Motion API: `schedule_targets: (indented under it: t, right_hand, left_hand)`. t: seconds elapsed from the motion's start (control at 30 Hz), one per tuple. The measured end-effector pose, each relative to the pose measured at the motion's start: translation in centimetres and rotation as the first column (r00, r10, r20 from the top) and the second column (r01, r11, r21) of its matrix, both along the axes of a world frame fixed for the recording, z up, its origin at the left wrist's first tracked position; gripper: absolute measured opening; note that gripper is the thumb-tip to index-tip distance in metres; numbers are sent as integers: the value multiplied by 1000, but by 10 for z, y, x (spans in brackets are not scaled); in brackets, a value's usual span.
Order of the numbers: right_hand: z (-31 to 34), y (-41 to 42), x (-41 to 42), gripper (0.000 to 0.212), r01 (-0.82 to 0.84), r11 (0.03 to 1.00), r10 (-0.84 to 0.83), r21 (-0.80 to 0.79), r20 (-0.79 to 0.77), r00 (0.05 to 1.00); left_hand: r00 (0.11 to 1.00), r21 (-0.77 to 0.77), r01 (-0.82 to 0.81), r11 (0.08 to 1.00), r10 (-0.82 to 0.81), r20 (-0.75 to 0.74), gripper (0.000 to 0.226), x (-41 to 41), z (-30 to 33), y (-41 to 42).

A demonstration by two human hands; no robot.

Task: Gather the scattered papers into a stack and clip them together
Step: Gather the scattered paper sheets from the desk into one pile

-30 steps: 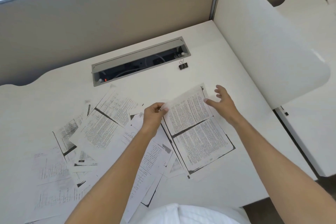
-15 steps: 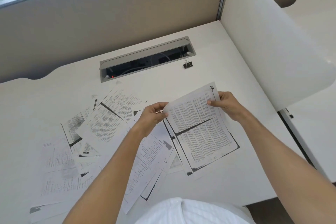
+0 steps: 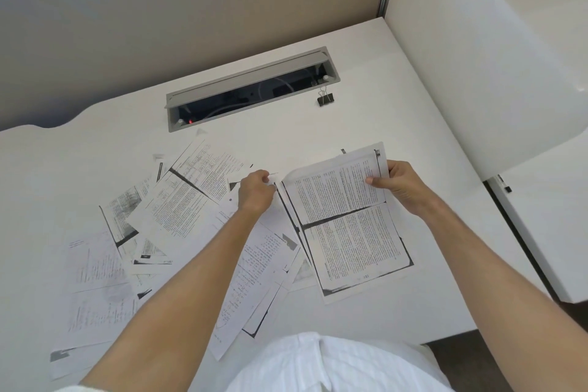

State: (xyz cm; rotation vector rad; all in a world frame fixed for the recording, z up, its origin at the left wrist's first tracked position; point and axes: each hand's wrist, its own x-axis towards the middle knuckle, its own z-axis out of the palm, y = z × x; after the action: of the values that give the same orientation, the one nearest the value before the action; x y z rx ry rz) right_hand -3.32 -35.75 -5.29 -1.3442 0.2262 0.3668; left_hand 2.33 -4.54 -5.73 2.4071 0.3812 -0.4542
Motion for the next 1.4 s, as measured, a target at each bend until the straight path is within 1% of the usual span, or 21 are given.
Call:
schedule_targets:
  t: [0.17, 0.23, 0.3, 0.37, 0.47, 0.53, 0.6, 0.63, 0.7, 0.77, 0.83, 0.9, 0.93, 1.03, 1.1, 1.13, 1.2, 1.27, 1.3, 1.33, 1.4]
  right_hand:
    - [-5, 3, -5, 24, 12, 1000, -13, -20, -36, 999]
    - [-8, 5, -5, 21, 24, 999, -26, -32, -50, 998]
    - [-9, 8, -5, 25, 51, 998, -53, -39, -56, 997]
    - [-9, 12, -4, 25, 94, 995, -96, -44, -49, 994]
    - [-7, 16, -1, 29, 128, 990, -129, -66, -18, 991]
    - [-6, 18, 2, 30, 136, 988, -137, -71, -13, 990]
    - [-7, 20, 5, 30, 145, 986, -146, -86, -9, 989]
    - [-7, 22, 6, 30, 150, 984, -151, -93, -4, 989]
    - [-5, 23, 8, 32, 152, 984, -152, -94, 1, 988]
    - [-4, 25, 9, 33, 135, 987, -136, -84, -4, 991]
    - [-3, 26, 11, 30, 121, 988, -123, -93, -20, 992]
    - [-3, 26, 11, 24, 123, 987, -126, -102, -29, 992]
    - [-4, 26, 10, 22, 132, 986, -135, -100, -27, 990]
    - [-4, 29, 9, 22, 178, 981, -180, -77, -13, 984]
    - [-5, 34, 7, 25, 197, 977, -198, -79, -7, 980]
    - [-4, 37, 7, 29, 205, 975, -207, -85, -4, 978]
    - [-2, 43, 6, 44, 214, 974, -214, -76, -3, 977]
    - [0, 47, 4, 60, 200, 979, -200, -31, -9, 980]
    - [1, 48, 4, 65, 188, 982, -188, -21, -11, 982]
    - [1, 48, 3, 67, 174, 985, -174, -18, -17, 985]
    - [3, 44, 2, 64, 123, 992, -124, -19, -30, 992]
  left_hand:
    - [1000, 66, -7, 998, 7, -3, 29, 5, -2, -6]
    - [1000, 69, -14, 998, 15, -14, 25, 7, -3, -7]
    - [999, 59, -27, 998, 28, -21, 19, 8, -5, -7]
    - [999, 8, -50, 999, 50, -15, 13, 9, -5, -6]
    - [996, -164, -88, 983, 90, 4, 9, 6, -2, -7]
    - [990, -355, -141, 924, 140, -28, 12, 2, 2, -9]
    - [972, -533, -235, 813, 206, -113, 16, -4, 8, -13]
    - [959, -594, -284, 753, 236, -158, 17, -7, 11, -15]
    - [932, -671, -360, 648, 282, -228, 19, -14, 16, -19]
    - [914, -724, -401, 561, 302, -272, 19, -21, 21, -21]
    - [905, -768, -414, 489, 311, -290, 20, -27, 23, -22]
    - [906, -799, -408, 441, 304, -294, 23, -32, 28, -23]
    - [912, -810, -398, 431, 285, -297, 28, -34, 30, -24]
    - [938, -839, -342, 423, 202, -281, 56, -37, 34, -24]
    - [962, -849, -273, 452, 152, -227, 73, -42, 37, -23]
    - [966, -840, -256, 478, 152, -208, 77, -44, 37, -22]
    - [961, -820, -269, 506, 192, -197, 67, -48, 36, -20]
    - [955, -823, -284, 491, 218, -200, 51, -51, 35, -20]
    - [951, -823, -295, 486, 235, -202, 47, -51, 35, -20]
    - [945, -821, -308, 481, 253, -206, 42, -51, 36, -20]
    - [944, -826, -308, 472, 263, -202, 34, -50, 41, -19]
